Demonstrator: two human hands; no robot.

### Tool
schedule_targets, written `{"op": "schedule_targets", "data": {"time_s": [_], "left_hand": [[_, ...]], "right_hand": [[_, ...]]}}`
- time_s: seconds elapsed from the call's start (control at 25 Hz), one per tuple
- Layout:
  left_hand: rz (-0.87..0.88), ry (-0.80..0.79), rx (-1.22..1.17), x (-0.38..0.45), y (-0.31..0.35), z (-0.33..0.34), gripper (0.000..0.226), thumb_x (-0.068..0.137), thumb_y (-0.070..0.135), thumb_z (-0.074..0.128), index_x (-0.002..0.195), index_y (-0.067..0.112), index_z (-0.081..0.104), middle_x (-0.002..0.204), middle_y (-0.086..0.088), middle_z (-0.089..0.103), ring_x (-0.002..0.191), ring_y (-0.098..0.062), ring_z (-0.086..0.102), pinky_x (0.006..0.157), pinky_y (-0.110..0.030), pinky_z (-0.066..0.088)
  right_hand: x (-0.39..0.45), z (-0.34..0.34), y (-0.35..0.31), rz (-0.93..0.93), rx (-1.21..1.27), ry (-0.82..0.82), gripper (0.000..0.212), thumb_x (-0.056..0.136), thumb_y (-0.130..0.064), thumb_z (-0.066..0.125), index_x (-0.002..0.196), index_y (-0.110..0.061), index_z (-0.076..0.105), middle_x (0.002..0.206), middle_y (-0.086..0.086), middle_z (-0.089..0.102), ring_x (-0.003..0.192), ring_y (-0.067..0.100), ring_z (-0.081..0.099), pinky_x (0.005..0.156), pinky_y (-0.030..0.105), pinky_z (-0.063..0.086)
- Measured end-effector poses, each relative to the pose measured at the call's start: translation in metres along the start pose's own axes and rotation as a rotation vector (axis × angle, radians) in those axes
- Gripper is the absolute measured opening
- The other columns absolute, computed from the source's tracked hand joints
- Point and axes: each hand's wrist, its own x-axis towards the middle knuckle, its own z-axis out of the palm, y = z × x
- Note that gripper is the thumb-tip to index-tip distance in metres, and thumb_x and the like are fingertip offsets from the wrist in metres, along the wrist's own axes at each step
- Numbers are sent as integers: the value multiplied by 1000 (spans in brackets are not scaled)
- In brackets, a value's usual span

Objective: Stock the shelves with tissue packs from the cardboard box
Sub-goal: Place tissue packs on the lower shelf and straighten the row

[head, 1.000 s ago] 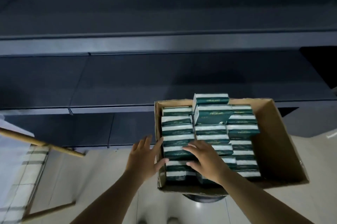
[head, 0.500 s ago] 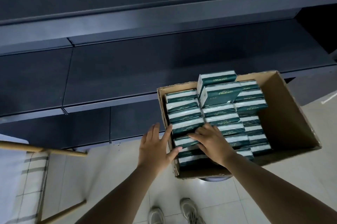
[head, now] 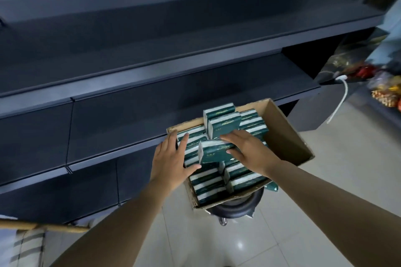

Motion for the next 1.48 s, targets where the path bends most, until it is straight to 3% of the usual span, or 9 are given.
{"op": "schedule_targets", "data": {"time_s": [0.12, 0.28, 0.44, 0.68, 0.88, 1.16, 1.36, 1.48], "left_hand": [[24, 70, 11, 11, 21, -31, 95, 77, 71, 53, 150, 19, 22, 154, -14, 19, 142, -31, 19, 113, -42, 19], [48, 142, 18, 23, 60, -68, 97, 79, 73, 49, 151, 20, 14, 157, -13, 11, 144, -29, 11, 115, -40, 14], [39, 210, 29, 33, 114, -95, 99, 76, 74, 49, 151, 18, 15, 156, -15, 13, 144, -30, 13, 115, -41, 15], [-73, 310, 73, 49, 200, -137, 99, 78, 75, 47, 152, 19, 10, 157, -12, 10, 144, -27, 9, 115, -39, 13], [-123, 446, 113, 81, 249, -177, 98, 73, 73, 56, 148, 16, 27, 152, -16, 25, 140, -31, 25, 110, -43, 26], [-56, 621, 181, 188, 286, -240, 98, 65, 72, 61, 139, 9, 45, 140, -23, 43, 129, -37, 43, 99, -49, 40], [-65, 687, 173, 284, 307, -289, 97, 70, 70, 62, 144, 13, 37, 147, -20, 34, 136, -35, 33, 107, -47, 32], [-37, 754, 211, 337, 317, -317, 96, 68, 70, 62, 140, 9, 44, 142, -23, 41, 130, -38, 41, 101, -50, 39]], "right_hand": [[-7, -45, -8, 71, 28, 17, 41, 93, -17, 56, 133, -15, 45, 128, 5, 53, 120, 20, 44, 98, 28, 35], [-23, -106, -3, 70, -1, 48, 36, 92, -17, 57, 127, -13, 49, 126, 4, 54, 118, 20, 46, 97, 30, 37], [-44, -163, 14, 26, -55, 70, 33, 92, -18, 56, 125, -15, 50, 120, 1, 55, 113, 20, 47, 95, 35, 39], [-63, -248, 54, -103, -83, 84, 32, 91, -14, 58, 122, -12, 52, 116, 3, 56, 109, 21, 47, 91, 31, 38], [-57, -316, 85, -145, -103, 136, 34, 94, -17, 55, 127, -14, 49, 128, 1, 52, 123, 19, 41, 98, 26, 34], [-8, -405, 147, -208, -115, 266, 27, 91, -13, 57, 118, -14, 53, 111, -1, 57, 101, 17, 47, 89, 33, 41], [53, -486, 196, -214, -186, 315, 32, 94, -16, 54, 126, -14, 50, 126, 2, 54, 120, 20, 44, 100, 30, 35], [88, -524, 223, -242, -210, 341, 32, 94, -16, 54, 125, -14, 50, 124, 3, 55, 119, 22, 45, 100, 30, 35]]}}
